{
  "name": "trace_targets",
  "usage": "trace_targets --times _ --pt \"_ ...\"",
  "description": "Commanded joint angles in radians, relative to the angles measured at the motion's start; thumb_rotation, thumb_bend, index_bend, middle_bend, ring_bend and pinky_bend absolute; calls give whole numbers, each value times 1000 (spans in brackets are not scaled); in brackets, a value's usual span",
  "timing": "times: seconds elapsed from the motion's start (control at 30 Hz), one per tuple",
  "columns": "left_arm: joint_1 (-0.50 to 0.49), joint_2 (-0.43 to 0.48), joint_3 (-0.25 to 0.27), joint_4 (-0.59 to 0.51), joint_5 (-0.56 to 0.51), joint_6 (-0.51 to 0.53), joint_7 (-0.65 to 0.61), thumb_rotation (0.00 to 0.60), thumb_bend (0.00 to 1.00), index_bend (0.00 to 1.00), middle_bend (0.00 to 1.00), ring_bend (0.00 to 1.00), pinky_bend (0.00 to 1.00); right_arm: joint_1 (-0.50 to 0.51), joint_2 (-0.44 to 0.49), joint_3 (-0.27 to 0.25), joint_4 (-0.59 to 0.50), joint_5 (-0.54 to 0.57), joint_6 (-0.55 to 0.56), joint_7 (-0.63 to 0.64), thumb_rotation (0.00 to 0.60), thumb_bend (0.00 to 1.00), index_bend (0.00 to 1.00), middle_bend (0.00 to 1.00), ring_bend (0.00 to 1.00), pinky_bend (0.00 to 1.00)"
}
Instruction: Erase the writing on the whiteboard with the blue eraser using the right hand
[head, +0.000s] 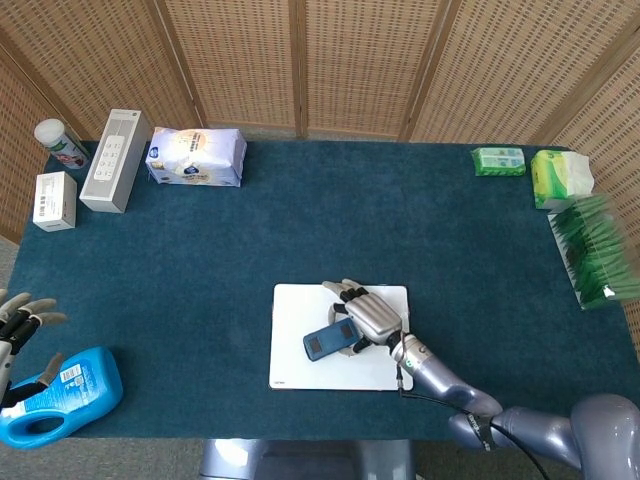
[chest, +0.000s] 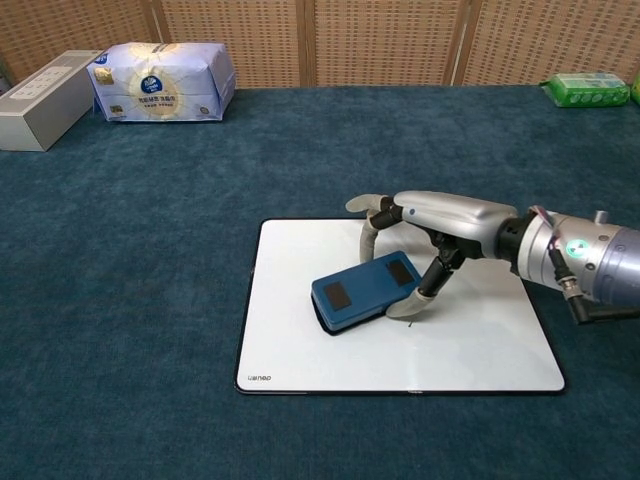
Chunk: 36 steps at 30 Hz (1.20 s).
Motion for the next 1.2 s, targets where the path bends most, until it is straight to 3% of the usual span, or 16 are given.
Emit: trace_targets --times 0.03,0.17,0.5,0.77,1.2 --pt "1 1 0 0 1 1 -1 600 428 320 259 157 0 7 -14 -1 19 4 -11 -1 600 161 778 26 0 0" --pt "3 4 -2 0 2 9 -3 600 427 320 259 157 0 -1 -9 -7 31 5 -6 5 600 161 778 26 0 0" --pt "-16 -7 -11 -10 10 -12 14 600 428 320 259 156 0 -73 104 -30 -13 30 48 10 600 161 778 26 0 0" --pt "-23 -13 -12 -12 11 -21 16 600 428 320 259 157 0 -111 183 -43 -99 16 96 -10 600 160 778 26 0 0" --pt "-12 -7 -7 1 10 -4 -3 600 427 320 259 156 0 -80 129 -40 -170 20 49 -93 600 161 778 26 0 0"
